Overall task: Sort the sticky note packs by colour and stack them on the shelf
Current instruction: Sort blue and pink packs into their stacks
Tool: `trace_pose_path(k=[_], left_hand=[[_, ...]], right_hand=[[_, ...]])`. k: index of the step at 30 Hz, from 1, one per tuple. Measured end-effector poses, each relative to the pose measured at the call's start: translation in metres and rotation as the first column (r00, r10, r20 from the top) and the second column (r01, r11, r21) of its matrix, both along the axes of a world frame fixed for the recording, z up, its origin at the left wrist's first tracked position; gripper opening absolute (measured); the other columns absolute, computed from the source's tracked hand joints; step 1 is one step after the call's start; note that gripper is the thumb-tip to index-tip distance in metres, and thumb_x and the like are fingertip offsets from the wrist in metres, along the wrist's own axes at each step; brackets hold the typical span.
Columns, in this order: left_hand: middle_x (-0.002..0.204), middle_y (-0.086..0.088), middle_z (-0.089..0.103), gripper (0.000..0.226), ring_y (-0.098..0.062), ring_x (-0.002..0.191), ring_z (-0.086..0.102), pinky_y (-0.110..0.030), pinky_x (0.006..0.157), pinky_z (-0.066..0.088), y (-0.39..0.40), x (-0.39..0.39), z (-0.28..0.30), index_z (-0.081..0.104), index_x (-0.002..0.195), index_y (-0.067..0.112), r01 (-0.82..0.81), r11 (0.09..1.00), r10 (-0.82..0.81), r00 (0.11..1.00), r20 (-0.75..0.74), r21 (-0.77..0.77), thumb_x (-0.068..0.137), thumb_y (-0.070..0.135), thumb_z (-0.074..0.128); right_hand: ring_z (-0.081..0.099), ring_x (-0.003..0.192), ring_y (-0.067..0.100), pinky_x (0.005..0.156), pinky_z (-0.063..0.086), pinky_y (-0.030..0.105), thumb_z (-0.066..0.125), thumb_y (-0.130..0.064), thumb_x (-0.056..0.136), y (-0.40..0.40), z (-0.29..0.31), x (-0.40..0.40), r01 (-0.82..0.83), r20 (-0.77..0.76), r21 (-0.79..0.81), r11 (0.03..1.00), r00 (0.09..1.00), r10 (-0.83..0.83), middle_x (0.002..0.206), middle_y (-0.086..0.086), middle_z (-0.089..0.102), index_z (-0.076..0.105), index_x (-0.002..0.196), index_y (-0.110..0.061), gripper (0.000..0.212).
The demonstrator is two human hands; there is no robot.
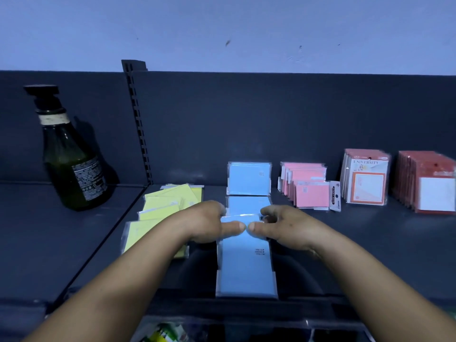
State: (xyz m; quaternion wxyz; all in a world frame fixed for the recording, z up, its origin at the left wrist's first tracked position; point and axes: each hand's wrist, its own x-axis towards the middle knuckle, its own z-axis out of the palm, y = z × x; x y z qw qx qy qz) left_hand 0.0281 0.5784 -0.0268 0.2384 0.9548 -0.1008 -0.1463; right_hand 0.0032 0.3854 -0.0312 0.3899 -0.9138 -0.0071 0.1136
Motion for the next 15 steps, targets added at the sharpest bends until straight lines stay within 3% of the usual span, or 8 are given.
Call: trace_pose_path(k=[2, 7, 12, 13, 15], left_hand=[[0.104, 0.009, 0.063, 0.052, -0.013, 0.097, 0.060, -0.030, 0.088, 0.049, 0.002, -0.003, -0.004, 0.056, 0.117, 0.024, -0.014, 0.996, 0.011, 0.999, -0.034, -0.086, 0.077, 0.054, 0.068], [0.101, 0.008, 0.061, 0.042, -0.014, 0.098, 0.059, -0.027, 0.088, 0.046, -0.002, -0.002, -0.008, 0.054, 0.107, 0.022, -0.107, 0.969, 0.099, 0.994, -0.047, -0.220, 0.076, 0.038, 0.077], [0.102, -0.001, 0.068, 0.042, -0.021, 0.100, 0.064, -0.033, 0.089, 0.049, -0.002, 0.003, -0.016, 0.060, 0.102, 0.018, -0.159, 0.938, 0.136, 0.986, -0.094, -0.308, 0.069, 0.032, 0.082], [0.103, 0.000, 0.068, 0.042, -0.020, 0.100, 0.064, -0.033, 0.090, 0.049, -0.001, 0.004, -0.017, 0.059, 0.102, 0.019, -0.160, 0.937, 0.136, 0.986, -0.099, -0.312, 0.069, 0.032, 0.082], [0.106, 0.000, 0.067, 0.047, -0.020, 0.101, 0.063, -0.032, 0.090, 0.049, -0.002, 0.004, -0.018, 0.058, 0.107, 0.019, -0.168, 0.936, 0.141, 0.984, -0.107, -0.311, 0.069, 0.034, 0.081]], right_hand=[[0.054, 0.110, 0.011, 0.089, 0.038, 0.022, 0.074, -0.042, 0.078, 0.001, -0.002, -0.004, -0.022, -0.031, -0.030, 0.999, 0.999, 0.021, 0.124, -0.006, 0.054, 0.044, 0.140, -0.019, 0.072], [0.052, 0.115, 0.014, 0.092, 0.037, 0.022, 0.078, -0.032, 0.077, 0.004, -0.001, -0.008, 0.014, -0.074, 0.002, 1.000, 0.997, -0.014, 0.132, -0.002, 0.052, 0.043, 0.141, -0.015, 0.075], [0.056, 0.089, 0.007, 0.086, 0.038, 0.022, 0.077, -0.022, 0.079, 0.003, -0.001, -0.007, 0.036, -0.124, 0.088, 0.995, 0.992, -0.025, 0.086, -0.017, 0.057, 0.057, 0.126, -0.014, 0.051], [0.056, 0.092, 0.008, 0.088, 0.038, 0.022, 0.077, -0.023, 0.079, 0.002, -0.001, -0.007, 0.037, -0.124, 0.090, 0.995, 0.992, -0.026, 0.087, -0.018, 0.057, 0.057, 0.127, -0.015, 0.053], [0.056, 0.105, 0.012, 0.093, 0.039, 0.024, 0.079, -0.027, 0.077, 0.002, -0.003, -0.005, 0.040, -0.115, 0.070, 0.997, 0.993, -0.032, 0.107, -0.012, 0.060, 0.052, 0.133, -0.016, 0.063]])
